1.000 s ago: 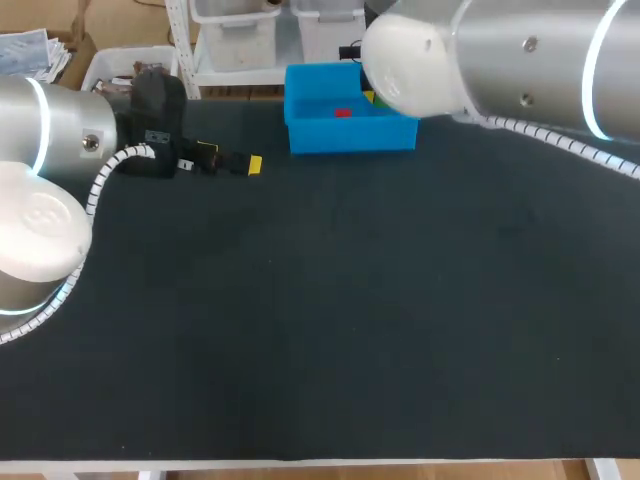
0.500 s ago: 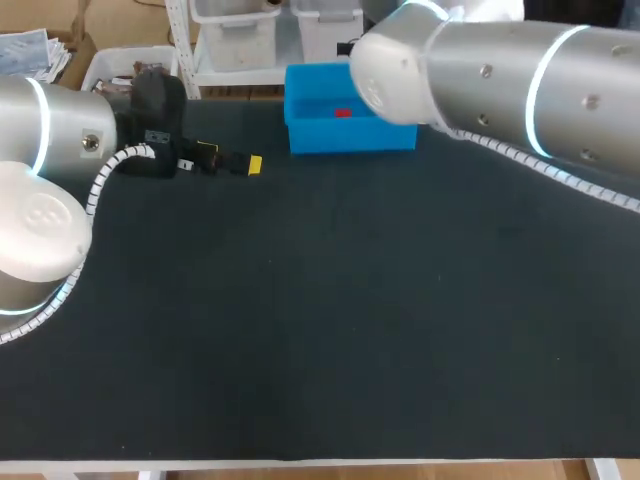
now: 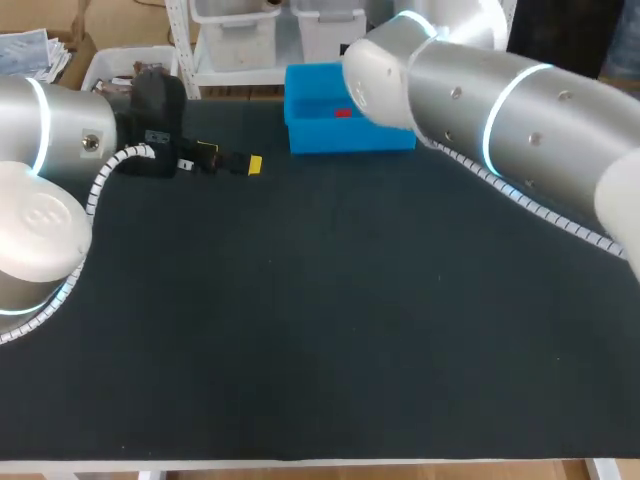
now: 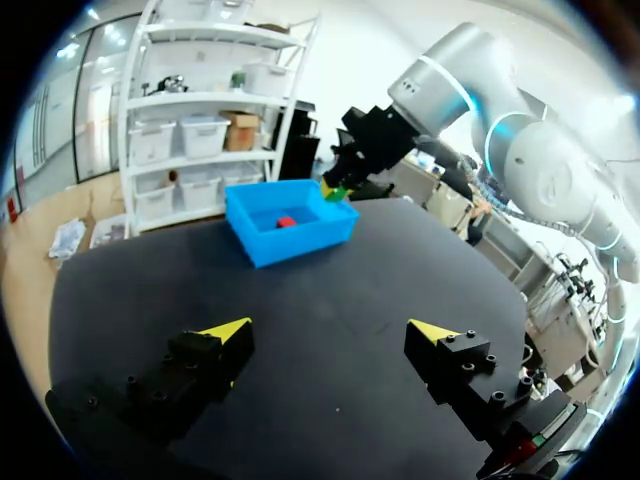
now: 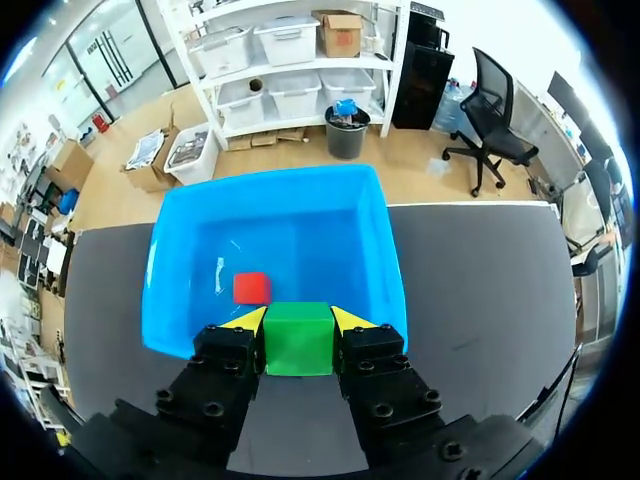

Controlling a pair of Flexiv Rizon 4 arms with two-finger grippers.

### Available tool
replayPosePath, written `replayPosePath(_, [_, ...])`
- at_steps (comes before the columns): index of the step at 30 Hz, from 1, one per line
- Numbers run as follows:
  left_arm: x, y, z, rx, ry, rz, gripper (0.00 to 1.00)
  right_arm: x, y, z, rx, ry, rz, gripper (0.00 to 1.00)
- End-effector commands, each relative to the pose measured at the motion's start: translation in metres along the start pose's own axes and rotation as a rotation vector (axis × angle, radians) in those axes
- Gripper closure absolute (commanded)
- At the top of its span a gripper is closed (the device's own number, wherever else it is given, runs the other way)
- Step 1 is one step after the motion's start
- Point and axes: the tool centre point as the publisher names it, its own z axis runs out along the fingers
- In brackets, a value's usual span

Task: Use the left arm to pick the red cube and place it into the blue plastic box first, then use the right arm to grasp the green cube and put it into the same blue plastic box after the first action is fully finished.

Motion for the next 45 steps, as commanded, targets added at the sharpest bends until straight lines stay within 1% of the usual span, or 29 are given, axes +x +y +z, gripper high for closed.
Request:
replayPosePath(1, [0.002, 0.002, 0.0, 0.009, -0.009, 0.003, 0.0, -0.028, 0.006, 0.021, 0.007, 0.059, 0.006, 1.0])
replayPosePath(8, [0.002, 0.002, 0.0, 0.009, -0.009, 0.003, 0.0, -0.036, 0.004, 0.037, 0.004, 0.073, 0.026, 1.0])
replayPosePath(23, [0.002, 0.002, 0.0, 0.009, -0.009, 0.003, 0.0, -0.059, 0.011, 0.044, 0.008, 0.066, 0.013, 1.0])
replayPosePath(30, [0.002, 0.002, 0.0, 0.009, -0.009, 0.003, 0.0, -0.066, 0.009, 0.048, 0.013, 0.068, 0.012, 1.0])
replayPosePath(34, [0.002, 0.002, 0.0, 0.009, -0.009, 0.003, 0.0, -0.071, 0.007, 0.045, 0.025, 0.067, 0.011, 0.99])
replayPosePath(35, [0.002, 0.002, 0.0, 0.009, -0.009, 0.003, 0.0, -0.072, 0.006, 0.043, 0.025, 0.066, 0.012, 0.4])
replayPosePath(36, [0.002, 0.002, 0.0, 0.009, -0.009, 0.003, 0.0, -0.072, 0.006, 0.042, 0.025, 0.065, 0.013, 0.0])
replayPosePath(41, [0.002, 0.002, 0.0, 0.009, -0.009, 0.003, 0.0, -0.072, 0.008, 0.034, 0.021, 0.063, -0.002, 0.0])
replayPosePath(45, [0.002, 0.002, 0.0, 0.009, -0.009, 0.003, 0.0, -0.069, 0.007, 0.029, 0.018, 0.079, -0.009, 0.0])
